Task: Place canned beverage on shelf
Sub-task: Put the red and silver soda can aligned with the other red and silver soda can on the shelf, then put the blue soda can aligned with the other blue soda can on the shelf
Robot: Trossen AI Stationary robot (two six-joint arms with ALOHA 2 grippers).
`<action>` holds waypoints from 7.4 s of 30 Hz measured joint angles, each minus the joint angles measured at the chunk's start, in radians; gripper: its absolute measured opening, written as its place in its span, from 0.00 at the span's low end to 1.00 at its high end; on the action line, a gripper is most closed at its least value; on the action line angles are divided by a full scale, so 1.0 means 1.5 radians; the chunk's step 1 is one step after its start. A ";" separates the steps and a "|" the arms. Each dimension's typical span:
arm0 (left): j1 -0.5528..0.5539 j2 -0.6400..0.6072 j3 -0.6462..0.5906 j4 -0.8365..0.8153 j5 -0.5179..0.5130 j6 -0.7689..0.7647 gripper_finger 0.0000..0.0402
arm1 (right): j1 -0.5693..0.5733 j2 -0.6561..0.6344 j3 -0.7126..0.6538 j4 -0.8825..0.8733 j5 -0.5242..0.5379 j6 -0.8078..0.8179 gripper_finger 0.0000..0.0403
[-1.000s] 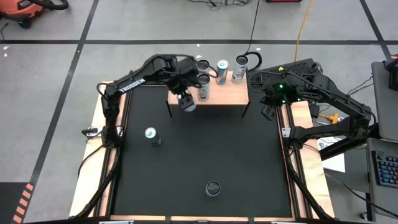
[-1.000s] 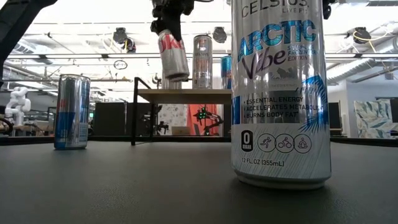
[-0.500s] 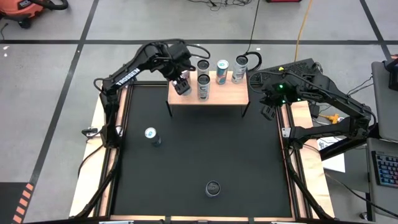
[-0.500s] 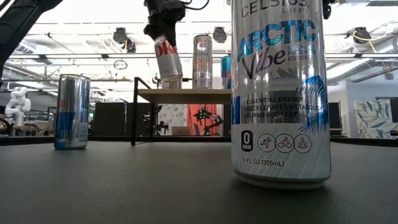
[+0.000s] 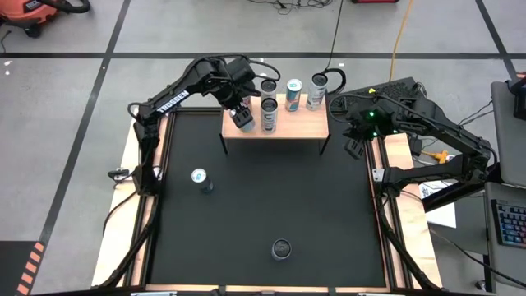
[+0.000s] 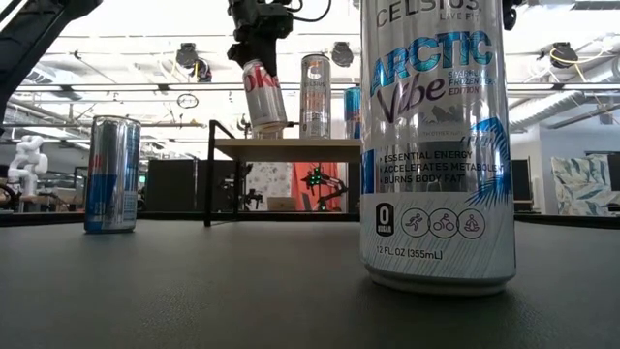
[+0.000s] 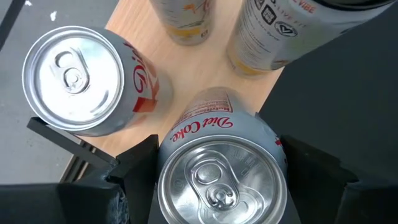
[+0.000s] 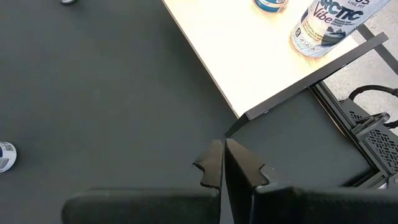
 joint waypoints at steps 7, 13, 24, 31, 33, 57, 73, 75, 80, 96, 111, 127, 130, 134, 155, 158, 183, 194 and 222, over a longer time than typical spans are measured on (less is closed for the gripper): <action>0.003 0.001 -0.008 0.001 0.020 0.000 0.74 | 0.000 0.000 0.000 0.000 0.000 0.001 0.00; 0.005 0.003 -0.042 0.002 0.020 0.001 0.75 | 0.000 0.000 0.000 0.000 0.000 0.012 0.00; 0.005 0.003 -0.042 0.001 0.020 0.017 0.76 | 0.000 0.000 0.000 0.000 0.000 0.011 0.00; 0.005 0.003 -0.042 0.001 0.020 0.042 0.76 | 0.000 0.000 0.000 0.000 0.000 0.010 0.00; 0.005 0.003 -0.042 0.001 0.020 0.041 0.76 | 0.000 0.000 0.000 0.000 0.000 0.010 0.00; 0.013 0.003 -0.043 0.059 0.019 0.011 0.76 | 0.000 0.000 0.000 0.000 0.000 0.013 0.00; 0.011 0.003 -0.043 0.035 0.003 0.012 0.76 | 0.000 0.000 0.000 0.000 0.000 0.013 0.00; 0.011 0.003 -0.043 0.035 0.002 0.012 0.76 | 0.000 0.000 0.000 0.000 0.000 0.013 0.00; 0.011 0.003 -0.043 0.035 0.001 0.012 0.76 | 0.000 0.000 0.000 0.000 0.000 0.013 0.00; 0.011 0.003 -0.043 0.035 -0.014 0.011 0.76 | 0.000 0.000 0.000 0.000 0.000 0.013 0.00; 0.011 0.003 -0.043 0.046 -0.043 0.032 0.76 | 0.000 0.000 0.000 0.000 0.000 0.013 0.00; 0.012 0.003 -0.043 0.042 -0.038 0.026 0.76 | 0.000 0.000 0.000 0.000 0.000 0.013 0.00; 0.012 0.003 -0.043 0.042 -0.038 0.017 0.76 | 0.000 0.000 0.000 0.000 0.000 0.013 0.00; 0.012 0.003 -0.043 0.043 -0.038 0.014 0.76 | 0.000 0.000 0.000 0.000 0.000 0.013 0.00; 0.012 0.003 -0.043 0.040 -0.025 0.012 0.76 | 0.000 0.000 0.000 0.000 0.000 0.013 0.00; 0.011 0.003 -0.043 0.040 -0.023 0.012 0.76 | 0.000 0.000 0.000 0.000 0.000 0.013 0.00; 0.013 0.004 -0.041 0.039 -0.039 0.011 0.93 | 0.000 0.000 0.000 0.000 0.000 0.012 0.00; 0.013 0.004 -0.035 0.028 -0.044 0.011 0.93 | 0.000 0.000 0.000 0.000 0.000 0.012 0.00; -0.019 -0.067 0.010 0.002 -0.004 0.012 0.93 | 0.000 0.000 0.000 0.000 0.000 0.013 0.00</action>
